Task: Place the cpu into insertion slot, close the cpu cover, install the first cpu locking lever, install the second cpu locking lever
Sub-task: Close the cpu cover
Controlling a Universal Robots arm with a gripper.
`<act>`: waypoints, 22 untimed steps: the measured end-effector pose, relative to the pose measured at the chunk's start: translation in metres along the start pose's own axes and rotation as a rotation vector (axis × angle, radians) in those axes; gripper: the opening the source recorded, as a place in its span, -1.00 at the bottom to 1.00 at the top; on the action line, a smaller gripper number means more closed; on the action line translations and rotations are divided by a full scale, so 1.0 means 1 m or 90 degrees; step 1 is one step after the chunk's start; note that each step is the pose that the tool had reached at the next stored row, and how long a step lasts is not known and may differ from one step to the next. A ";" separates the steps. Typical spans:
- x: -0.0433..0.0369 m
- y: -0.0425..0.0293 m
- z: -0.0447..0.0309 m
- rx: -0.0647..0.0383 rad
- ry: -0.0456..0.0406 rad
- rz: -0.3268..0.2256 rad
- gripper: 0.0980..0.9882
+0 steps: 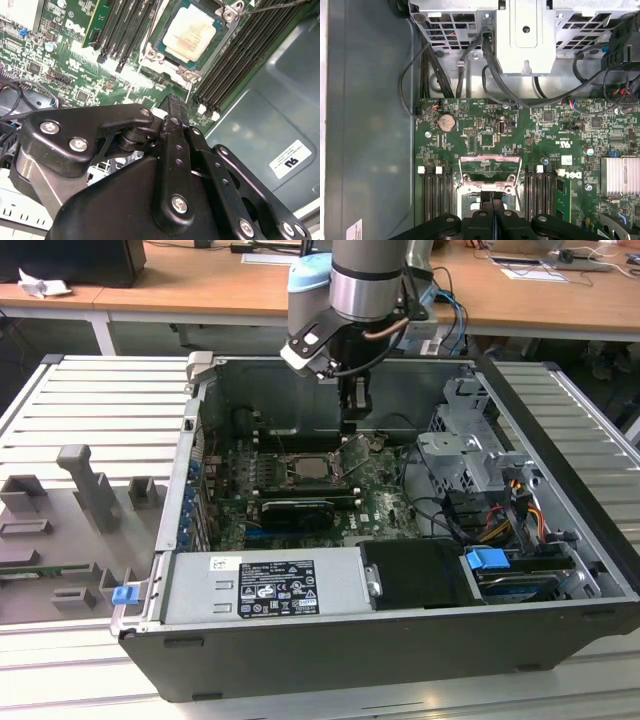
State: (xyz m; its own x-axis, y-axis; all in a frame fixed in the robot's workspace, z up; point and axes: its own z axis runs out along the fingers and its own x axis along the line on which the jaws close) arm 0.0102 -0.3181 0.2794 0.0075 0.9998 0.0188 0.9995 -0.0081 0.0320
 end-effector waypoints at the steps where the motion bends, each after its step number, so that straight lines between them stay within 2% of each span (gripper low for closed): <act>1: 0.0000 0.0009 0.0000 0.000 0.0000 0.000 -0.98; 3: 0.0000 0.0036 0.0002 0.000 0.0001 0.000 -0.98; 8: 0.0001 0.0165 0.0024 0.000 0.0002 -0.002 -0.98; 9: 0.0001 0.0167 0.0035 0.000 0.0006 -0.018 -0.98; 11: -0.0001 0.0174 0.0077 0.001 0.0010 -0.029 -0.98; 22: -0.0003 0.0190 0.0196 0.001 0.0010 -0.030 -0.98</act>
State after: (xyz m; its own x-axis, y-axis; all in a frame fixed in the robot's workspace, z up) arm 0.0299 -0.3182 0.2604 -0.0397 0.9990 0.0188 0.9987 0.0391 0.0321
